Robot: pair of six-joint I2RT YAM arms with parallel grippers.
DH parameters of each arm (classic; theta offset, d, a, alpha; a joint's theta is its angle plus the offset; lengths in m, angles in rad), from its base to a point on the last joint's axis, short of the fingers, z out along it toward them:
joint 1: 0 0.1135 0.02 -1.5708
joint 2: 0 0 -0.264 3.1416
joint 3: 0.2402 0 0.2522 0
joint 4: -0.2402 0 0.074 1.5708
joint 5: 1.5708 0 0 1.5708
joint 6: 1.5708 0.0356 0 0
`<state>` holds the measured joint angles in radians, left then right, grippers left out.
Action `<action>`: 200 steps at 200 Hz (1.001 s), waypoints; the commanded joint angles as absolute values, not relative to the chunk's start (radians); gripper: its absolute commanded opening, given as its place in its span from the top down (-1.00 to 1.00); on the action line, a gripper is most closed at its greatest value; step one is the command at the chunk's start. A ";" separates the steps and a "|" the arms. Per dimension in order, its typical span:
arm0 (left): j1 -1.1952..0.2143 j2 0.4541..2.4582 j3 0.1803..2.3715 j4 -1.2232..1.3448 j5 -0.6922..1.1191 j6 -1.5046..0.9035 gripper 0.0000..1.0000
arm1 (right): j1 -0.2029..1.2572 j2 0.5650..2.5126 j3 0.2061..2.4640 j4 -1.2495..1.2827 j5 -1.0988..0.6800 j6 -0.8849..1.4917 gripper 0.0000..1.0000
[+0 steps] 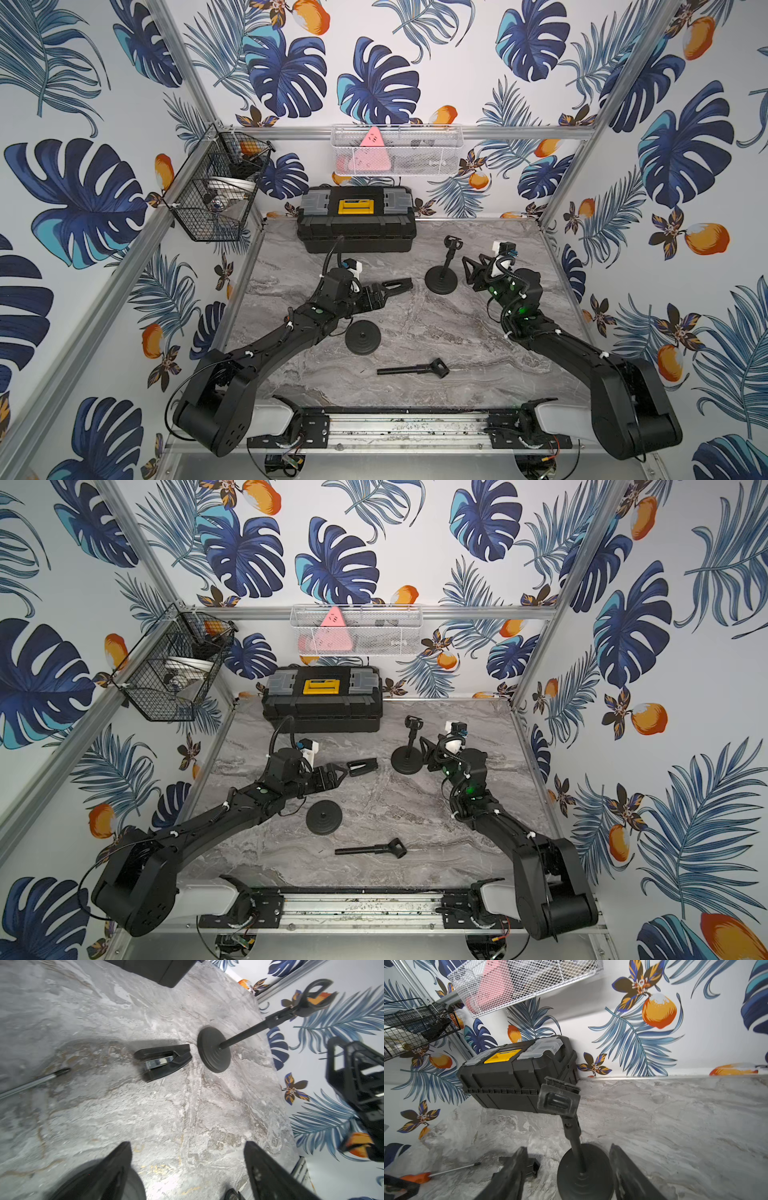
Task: Assemble a microphone stand
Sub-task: Move the microphone stand base to the center of the board.
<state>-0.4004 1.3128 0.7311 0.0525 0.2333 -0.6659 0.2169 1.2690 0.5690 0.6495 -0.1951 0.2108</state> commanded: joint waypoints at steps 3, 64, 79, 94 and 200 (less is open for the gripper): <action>-0.398 1.268 0.727 -0.059 0.126 -0.619 -0.95 | 0.222 1.226 0.558 0.456 -0.312 0.310 -0.26; -0.398 1.212 0.733 -0.307 -0.051 -0.575 -0.91 | 0.313 1.274 0.589 0.333 -0.342 0.318 -0.34; -0.407 1.221 0.723 -0.318 -0.047 -0.568 -0.91 | 0.387 1.276 0.586 0.297 -0.256 0.340 -0.33; -0.438 1.216 0.711 -0.316 -0.079 -0.554 -0.90 | 0.464 1.273 0.596 0.234 -0.161 0.364 -0.32; -0.490 1.279 0.593 -0.320 -0.115 -0.584 -0.80 | 0.602 1.123 0.575 -0.090 -0.055 0.527 -0.38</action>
<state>-0.4892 1.2556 0.6128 -0.3565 -0.1253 -0.5571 0.5930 1.1278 0.5694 0.0010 -0.0658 0.5087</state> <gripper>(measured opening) 0.928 0.689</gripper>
